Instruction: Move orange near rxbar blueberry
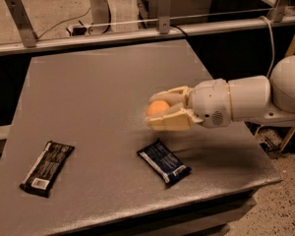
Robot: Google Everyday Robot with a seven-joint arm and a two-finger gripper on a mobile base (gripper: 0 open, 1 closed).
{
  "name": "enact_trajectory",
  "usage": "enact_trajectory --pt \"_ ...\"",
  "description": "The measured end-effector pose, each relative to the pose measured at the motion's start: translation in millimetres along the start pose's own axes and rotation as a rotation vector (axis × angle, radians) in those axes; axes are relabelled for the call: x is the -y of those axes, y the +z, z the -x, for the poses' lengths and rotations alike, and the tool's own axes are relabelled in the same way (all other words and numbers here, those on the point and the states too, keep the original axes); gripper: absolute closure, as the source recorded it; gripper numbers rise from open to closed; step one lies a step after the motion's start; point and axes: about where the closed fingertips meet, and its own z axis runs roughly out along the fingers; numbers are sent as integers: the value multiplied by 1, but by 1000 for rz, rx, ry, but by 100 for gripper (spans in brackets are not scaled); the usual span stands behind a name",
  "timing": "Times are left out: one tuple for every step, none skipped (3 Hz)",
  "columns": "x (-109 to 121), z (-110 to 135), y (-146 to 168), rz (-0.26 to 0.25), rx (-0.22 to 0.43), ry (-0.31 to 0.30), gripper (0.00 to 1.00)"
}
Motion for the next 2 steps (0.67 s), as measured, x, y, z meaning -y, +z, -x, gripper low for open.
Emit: enact_trajectory --pt "-9 -20 12 34 -16 12 100" --pt "-14 -34 22 55 -40 24 100"
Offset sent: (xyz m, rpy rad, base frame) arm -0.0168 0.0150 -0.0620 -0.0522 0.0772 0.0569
